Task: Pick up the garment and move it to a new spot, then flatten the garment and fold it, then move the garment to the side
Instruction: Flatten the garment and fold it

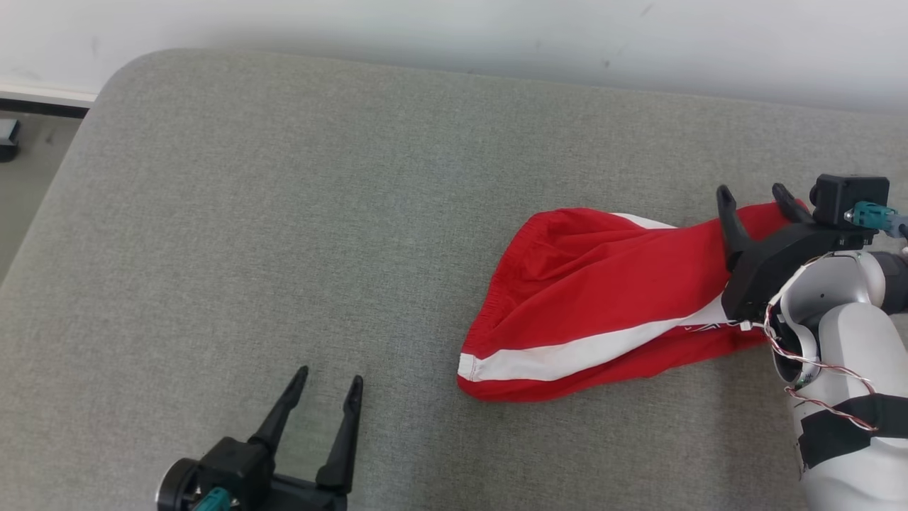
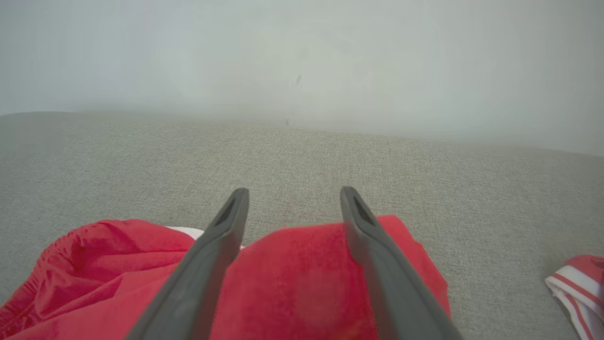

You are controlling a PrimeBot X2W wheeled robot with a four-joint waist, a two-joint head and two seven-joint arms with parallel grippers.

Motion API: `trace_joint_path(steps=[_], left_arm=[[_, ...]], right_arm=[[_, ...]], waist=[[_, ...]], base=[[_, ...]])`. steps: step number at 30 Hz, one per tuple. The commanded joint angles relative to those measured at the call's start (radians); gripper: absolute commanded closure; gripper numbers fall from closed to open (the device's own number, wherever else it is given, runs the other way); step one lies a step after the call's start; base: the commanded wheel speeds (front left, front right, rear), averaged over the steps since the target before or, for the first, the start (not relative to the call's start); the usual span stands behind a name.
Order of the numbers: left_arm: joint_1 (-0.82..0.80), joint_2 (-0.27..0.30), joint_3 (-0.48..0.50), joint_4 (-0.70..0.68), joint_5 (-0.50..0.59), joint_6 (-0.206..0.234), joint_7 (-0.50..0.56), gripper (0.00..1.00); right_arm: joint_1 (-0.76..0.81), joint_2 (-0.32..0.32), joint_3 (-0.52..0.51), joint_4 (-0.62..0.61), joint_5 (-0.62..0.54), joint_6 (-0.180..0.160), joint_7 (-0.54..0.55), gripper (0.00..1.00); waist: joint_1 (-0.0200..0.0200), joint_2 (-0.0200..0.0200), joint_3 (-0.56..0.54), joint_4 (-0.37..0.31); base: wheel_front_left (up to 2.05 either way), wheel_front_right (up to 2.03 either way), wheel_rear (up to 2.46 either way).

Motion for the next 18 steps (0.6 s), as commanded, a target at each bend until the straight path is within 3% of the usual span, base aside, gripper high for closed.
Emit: trace_joint_path(steps=[1, 10, 18], left_arm=[[-0.014, -0.003, -0.006, 0.003, 0.007, -0.009, 0.006, 0.00], [-0.079, -0.017, -0.065, 0.073, -0.030, -0.078, 0.105, 0.00], [-0.151, -0.004, -0.094, 0.131, -0.064, -0.116, 0.204, 0.00]], right_arm=[[-0.002, -0.004, 0.007, -0.007, 0.003, -0.002, -0.009, 0.00], [0.097, -0.012, 0.046, -0.142, 0.023, -0.002, -0.019, 0.00], [0.239, 0.042, 0.049, -0.291, 0.030, -0.002, -0.023, 0.00]], waist=[[-0.0001, -0.0001, -0.007, -0.016], [-0.0001, -0.0001, -0.032, -0.091], [-0.0001, -0.0001, -0.026, -0.160]], base=[[0.00, 0.00, 0.00], [0.00, 0.00, 0.00], [0.00, 0.00, 0.00]])
